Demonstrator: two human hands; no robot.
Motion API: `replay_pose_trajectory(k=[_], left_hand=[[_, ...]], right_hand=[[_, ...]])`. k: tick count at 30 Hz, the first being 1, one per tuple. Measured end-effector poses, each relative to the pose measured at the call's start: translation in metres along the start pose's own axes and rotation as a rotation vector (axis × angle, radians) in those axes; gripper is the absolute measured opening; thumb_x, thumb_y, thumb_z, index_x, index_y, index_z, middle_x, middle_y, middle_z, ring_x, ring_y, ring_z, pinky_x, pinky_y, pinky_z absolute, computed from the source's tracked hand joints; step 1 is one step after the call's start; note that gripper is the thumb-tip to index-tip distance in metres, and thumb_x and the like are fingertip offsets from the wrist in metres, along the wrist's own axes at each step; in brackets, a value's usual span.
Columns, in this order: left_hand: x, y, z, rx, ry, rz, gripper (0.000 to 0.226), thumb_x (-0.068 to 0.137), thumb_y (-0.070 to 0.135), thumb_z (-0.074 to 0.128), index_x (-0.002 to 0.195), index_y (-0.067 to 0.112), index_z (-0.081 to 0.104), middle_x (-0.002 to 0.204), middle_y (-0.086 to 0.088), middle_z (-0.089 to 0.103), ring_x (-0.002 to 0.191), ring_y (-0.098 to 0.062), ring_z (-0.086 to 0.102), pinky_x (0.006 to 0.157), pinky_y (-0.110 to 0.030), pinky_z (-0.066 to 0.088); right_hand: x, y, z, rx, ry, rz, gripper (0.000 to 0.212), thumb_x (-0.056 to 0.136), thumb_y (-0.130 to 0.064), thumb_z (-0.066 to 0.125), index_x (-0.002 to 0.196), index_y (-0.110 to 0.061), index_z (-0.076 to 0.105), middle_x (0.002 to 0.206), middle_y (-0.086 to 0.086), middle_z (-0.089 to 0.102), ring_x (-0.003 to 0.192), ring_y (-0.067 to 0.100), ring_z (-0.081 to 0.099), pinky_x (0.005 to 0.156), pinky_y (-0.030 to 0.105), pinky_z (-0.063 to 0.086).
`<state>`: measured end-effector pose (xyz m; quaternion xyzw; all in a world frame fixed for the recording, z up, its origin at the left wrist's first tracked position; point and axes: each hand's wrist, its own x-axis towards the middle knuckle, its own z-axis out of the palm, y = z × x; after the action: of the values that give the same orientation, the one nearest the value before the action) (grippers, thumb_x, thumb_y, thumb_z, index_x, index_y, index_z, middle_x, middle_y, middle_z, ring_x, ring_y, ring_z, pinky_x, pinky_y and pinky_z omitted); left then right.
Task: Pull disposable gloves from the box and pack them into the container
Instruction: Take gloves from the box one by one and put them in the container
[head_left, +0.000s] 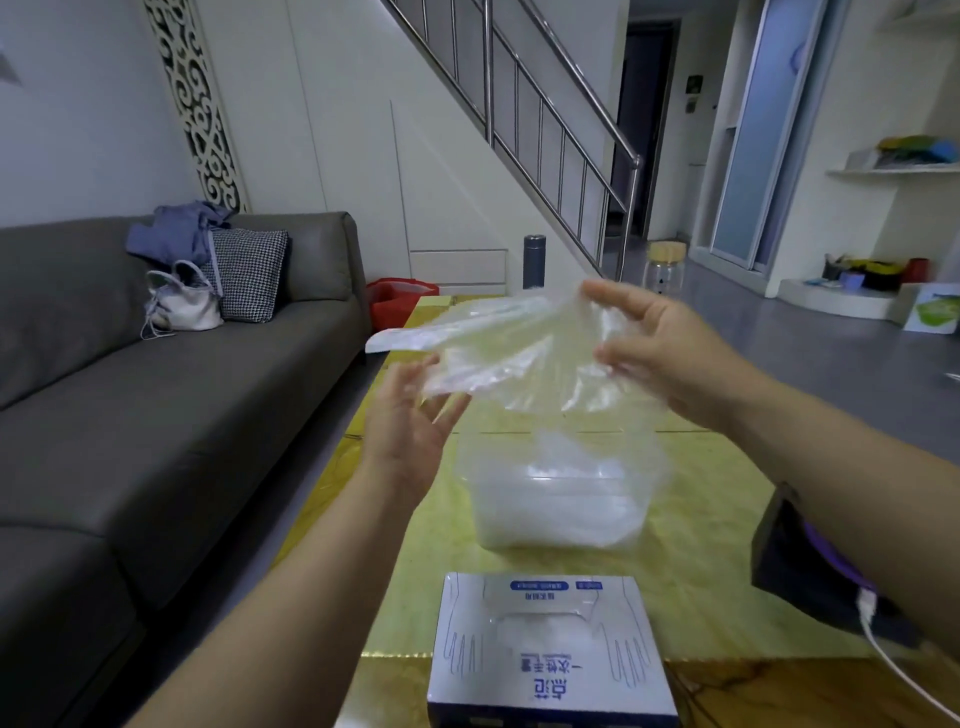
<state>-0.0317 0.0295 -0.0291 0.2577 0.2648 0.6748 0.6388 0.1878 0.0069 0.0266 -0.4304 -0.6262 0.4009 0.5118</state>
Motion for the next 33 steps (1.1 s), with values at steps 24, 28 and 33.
replay_pose_trajectory(k=[24,28,33], left_hand=[[0.103,-0.103,0.007,2.392,-0.964,-0.219,0.042,0.096,0.029,0.053,0.138,0.027,0.048,0.144,0.001,0.044,0.128,-0.021,0.044,0.102,-0.029,0.034],[0.109,-0.12,0.002,2.354,-0.986,-0.334,0.042,0.098,0.019,0.047,0.14,0.026,0.046,0.146,-0.002,0.041,0.13,-0.022,0.042,0.103,-0.028,0.031],[0.119,-0.133,-0.001,2.373,-1.039,-0.489,0.046,0.099,0.009,0.04,0.143,0.024,0.043,0.147,-0.006,0.04,0.129,-0.025,0.042,0.103,-0.031,0.033]], right_hand=[[0.059,0.12,-0.002,-1.538,-0.209,0.135,0.058,0.084,-0.027,0.069,0.137,-0.025,0.046,0.145,0.008,0.033,0.13,0.028,0.035,0.098,0.037,0.039],[0.061,0.133,0.013,-1.336,-0.45,0.141,0.043,0.085,-0.024,0.069,0.127,-0.019,0.058,0.126,0.003,0.056,0.109,0.023,0.056,0.088,0.034,0.049],[0.076,0.166,0.01,-1.378,-0.874,0.573,0.085,0.074,-0.04,0.079,0.145,-0.017,0.038,0.144,0.002,0.044,0.128,0.025,0.046,0.103,0.039,0.042]])
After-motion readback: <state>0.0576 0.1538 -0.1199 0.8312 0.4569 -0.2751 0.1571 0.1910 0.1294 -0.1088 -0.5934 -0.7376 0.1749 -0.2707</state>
